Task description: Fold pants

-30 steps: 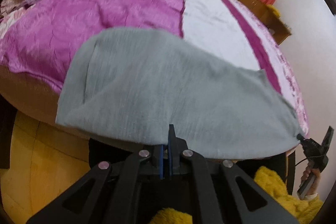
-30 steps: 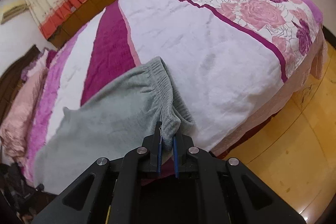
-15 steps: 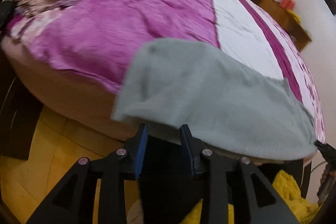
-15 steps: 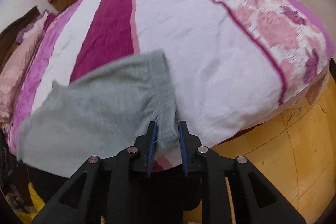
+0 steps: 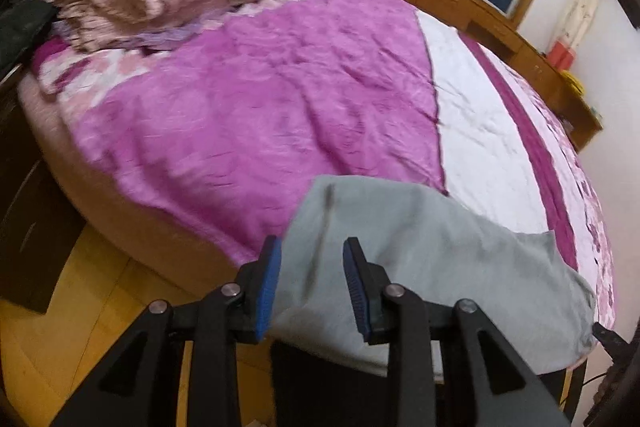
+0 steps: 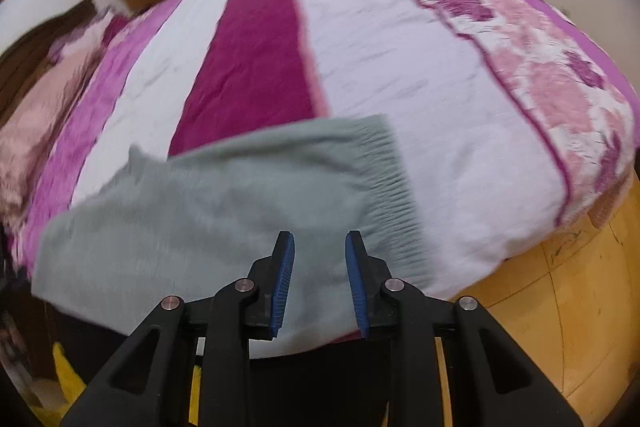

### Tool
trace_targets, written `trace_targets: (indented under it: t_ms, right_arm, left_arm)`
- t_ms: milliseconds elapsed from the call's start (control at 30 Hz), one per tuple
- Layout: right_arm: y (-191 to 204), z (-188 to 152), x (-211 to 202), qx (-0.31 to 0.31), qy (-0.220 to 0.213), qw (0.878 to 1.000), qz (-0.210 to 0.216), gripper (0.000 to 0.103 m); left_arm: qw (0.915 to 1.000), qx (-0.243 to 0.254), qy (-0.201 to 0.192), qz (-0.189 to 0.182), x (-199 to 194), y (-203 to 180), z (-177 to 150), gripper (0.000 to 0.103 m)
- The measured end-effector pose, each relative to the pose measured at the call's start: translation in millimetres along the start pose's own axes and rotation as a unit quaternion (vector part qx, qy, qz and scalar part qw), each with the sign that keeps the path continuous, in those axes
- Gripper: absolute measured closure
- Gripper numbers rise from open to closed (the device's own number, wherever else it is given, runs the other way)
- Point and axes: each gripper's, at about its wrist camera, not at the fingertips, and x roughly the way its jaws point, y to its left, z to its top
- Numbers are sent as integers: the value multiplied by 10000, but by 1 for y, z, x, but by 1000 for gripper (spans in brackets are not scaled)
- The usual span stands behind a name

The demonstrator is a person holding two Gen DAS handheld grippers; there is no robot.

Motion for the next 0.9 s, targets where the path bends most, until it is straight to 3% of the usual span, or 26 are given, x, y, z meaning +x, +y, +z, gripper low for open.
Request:
trace_targets:
  t_ms: [100,233,367,433,467,500,700,800,833,900]
  right_arm:
    - [14,-5,11,-274,85,9996,-13,84]
    - [18,-11,25,-367,235,9990,-18,84]
    - [15,-16,36,-283,320,9991,-26,83]
    - [15,-18,38,-269,288,9992,-32,83]
    - [15,-18,38,-272,277,9992,-38,82]
    - [16,-18,38,-279,268,9992,-43,82]
    - [14,-18,38,-317,261,9992,6,82]
    - [13,-18,40,-297,251,9992,26,82]
    - [13,-18,40,-296,242,9993,25,82]
    - [14,-19,40,-297,222,9993,20,81]
  left_arm:
    - [9995,233,183,-58,19,-14,1,69]
    - [9972,526,432,295,43,-25,-2,66]
    - [9955,726,356,498,50,-34,-9,65]
    - [9950,807,305,511,51,-36,-12,72]
    - [9950,847,290,446,51,-37,-13,91]
    - [9948,886,305,398,51,-38,-13,98]
    - [9914,1166,-1,599,10,-52,-8,98]
    - [9830,1494,-148,1062,0,-52,3,99]
    - [9807,1525,-119,1221,4,-47,7,100]
    - [9825,1459,89,1153,17,-36,13,100]
